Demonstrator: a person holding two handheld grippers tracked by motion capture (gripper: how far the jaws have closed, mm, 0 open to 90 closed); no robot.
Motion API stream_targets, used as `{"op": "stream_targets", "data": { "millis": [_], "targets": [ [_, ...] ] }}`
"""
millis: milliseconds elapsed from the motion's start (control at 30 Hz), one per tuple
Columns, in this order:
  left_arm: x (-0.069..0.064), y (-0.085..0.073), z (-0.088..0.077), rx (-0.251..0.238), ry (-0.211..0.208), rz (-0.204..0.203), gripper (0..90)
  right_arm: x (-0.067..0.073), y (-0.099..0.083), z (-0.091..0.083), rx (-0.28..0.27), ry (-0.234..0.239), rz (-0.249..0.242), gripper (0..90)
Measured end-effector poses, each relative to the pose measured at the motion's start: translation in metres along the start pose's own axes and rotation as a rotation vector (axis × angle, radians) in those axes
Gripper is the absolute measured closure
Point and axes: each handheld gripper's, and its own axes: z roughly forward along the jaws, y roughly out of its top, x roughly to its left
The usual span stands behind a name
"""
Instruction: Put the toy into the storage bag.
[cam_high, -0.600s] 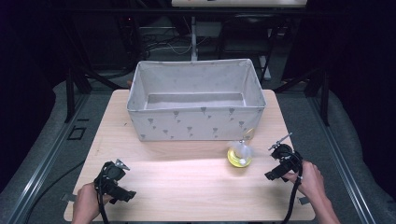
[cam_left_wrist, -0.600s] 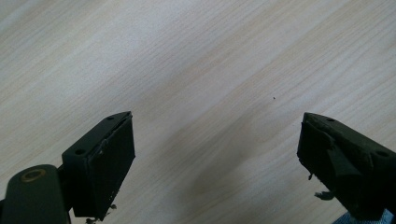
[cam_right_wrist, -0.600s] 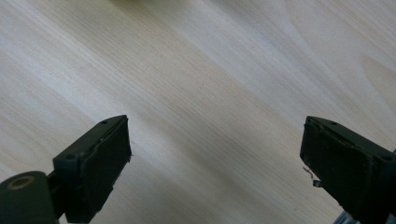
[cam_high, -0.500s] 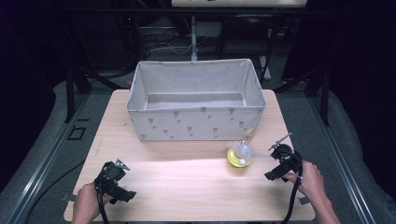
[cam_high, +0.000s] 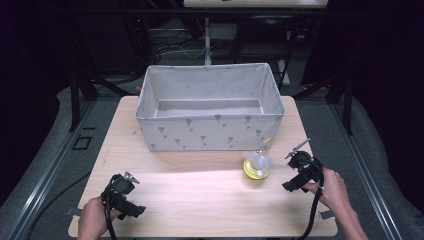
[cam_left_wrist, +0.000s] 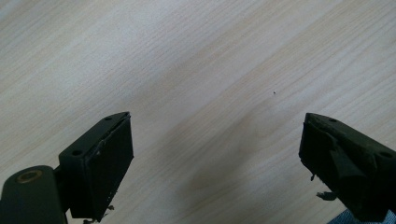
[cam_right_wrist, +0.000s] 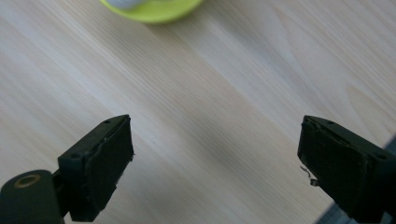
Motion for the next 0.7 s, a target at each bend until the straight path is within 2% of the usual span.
{"op": "stream_targets", "data": {
  "millis": [33,67,100,200,267,400,433,500,533,567,600,633,667,700],
  "targets": [
    [0.000,0.000,0.000,-0.001,0.001,0.001,9.9,-0.003,-0.001,-0.002,-0.030,0.045,0.007,11.0],
    [0.001,0.000,0.000,0.000,0.000,-0.002,9.8,-0.004,-0.001,-0.002,-0.041,0.056,0.009,11.5],
    [0.001,0.000,0.000,-0.001,0.001,-0.004,9.8,-0.004,-0.001,-0.001,-0.038,0.047,-0.005,11.5],
    [0.000,0.001,0.001,0.002,0.001,-0.005,9.8,-0.003,-0.002,0.001,-0.022,0.062,-0.044,11.9],
    [0.000,0.002,0.002,0.003,0.002,-0.006,9.7,-0.003,0.000,-0.001,-0.005,0.064,-0.091,12.0],
    [0.000,0.002,0.002,0.006,0.004,-0.001,9.6,-0.005,0.002,-0.006,-0.023,0.084,-0.106,12.0],
    [0.000,0.002,0.002,0.007,0.004,-0.001,9.6,-0.006,0.006,-0.012,-0.014,0.093,-0.136,11.9],
    [0.000,0.002,0.003,0.011,0.002,0.003,9.5,-0.006,0.008,-0.013,-0.032,0.108,-0.131,11.9],
    [0.000,0.002,0.003,0.011,0.000,0.003,9.5,-0.006,0.011,-0.017,-0.025,0.105,-0.150,11.8],
    [0.000,0.002,0.003,0.009,-0.007,0.005,6.5,-0.006,0.016,-0.022,-0.033,0.098,-0.168,7.4],
    [0.000,0.002,0.003,0.003,-0.016,0.009,6.5,-0.006,0.016,-0.022,-0.033,0.098,-0.168,7.4],
    [0.001,0.002,0.002,-0.004,-0.023,0.010,5.1,-0.006,0.018,-0.025,-0.032,0.103,-0.174,3.7],
    [0.001,0.002,0.002,-0.005,-0.023,0.008,4.4,-0.005,0.023,-0.028,-0.044,0.121,-0.182,4.3],
    [0.000,0.002,0.002,-0.001,-0.020,0.010,4.6,-0.004,0.025,-0.030,-0.037,0.109,-0.193,4.2]
  ]
}}
